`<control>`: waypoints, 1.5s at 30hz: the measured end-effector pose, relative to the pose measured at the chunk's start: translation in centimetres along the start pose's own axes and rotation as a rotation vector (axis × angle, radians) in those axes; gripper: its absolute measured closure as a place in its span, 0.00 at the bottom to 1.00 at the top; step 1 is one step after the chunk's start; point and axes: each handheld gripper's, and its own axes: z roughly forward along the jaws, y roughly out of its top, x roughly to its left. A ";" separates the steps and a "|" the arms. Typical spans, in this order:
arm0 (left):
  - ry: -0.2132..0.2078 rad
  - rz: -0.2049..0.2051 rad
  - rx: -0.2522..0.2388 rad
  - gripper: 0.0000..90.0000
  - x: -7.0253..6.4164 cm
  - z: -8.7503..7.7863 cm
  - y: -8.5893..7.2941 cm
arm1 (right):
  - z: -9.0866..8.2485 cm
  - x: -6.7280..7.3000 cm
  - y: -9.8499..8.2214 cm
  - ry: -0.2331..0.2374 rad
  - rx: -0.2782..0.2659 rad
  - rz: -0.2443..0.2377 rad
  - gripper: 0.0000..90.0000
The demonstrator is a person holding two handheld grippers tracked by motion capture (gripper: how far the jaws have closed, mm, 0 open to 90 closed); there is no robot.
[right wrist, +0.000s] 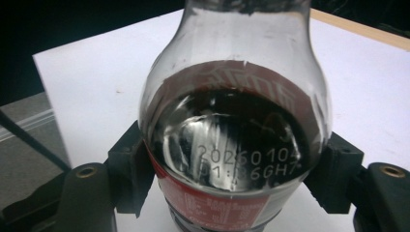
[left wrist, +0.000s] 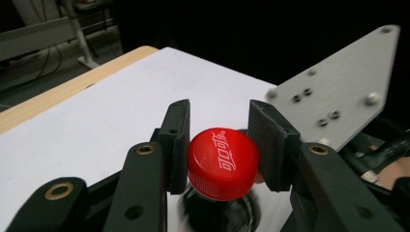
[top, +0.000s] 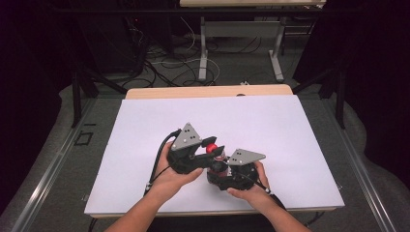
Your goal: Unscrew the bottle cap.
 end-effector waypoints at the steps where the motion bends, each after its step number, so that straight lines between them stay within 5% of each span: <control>1: 0.011 -0.013 0.000 0.68 0.3 0.0 -0.2 | 0.1 -0.1 0.0 -0.010 -0.003 0.012 0.33; 15: 0.099 -0.100 -0.008 0.68 4.5 -0.8 -3.7 | 1.5 -3.4 1.0 -0.102 -0.016 0.002 0.33; 45: 0.160 -0.137 0.017 0.68 6.5 0.3 -8.1 | 8.1 -10.0 3.9 -0.245 -0.019 0.096 0.33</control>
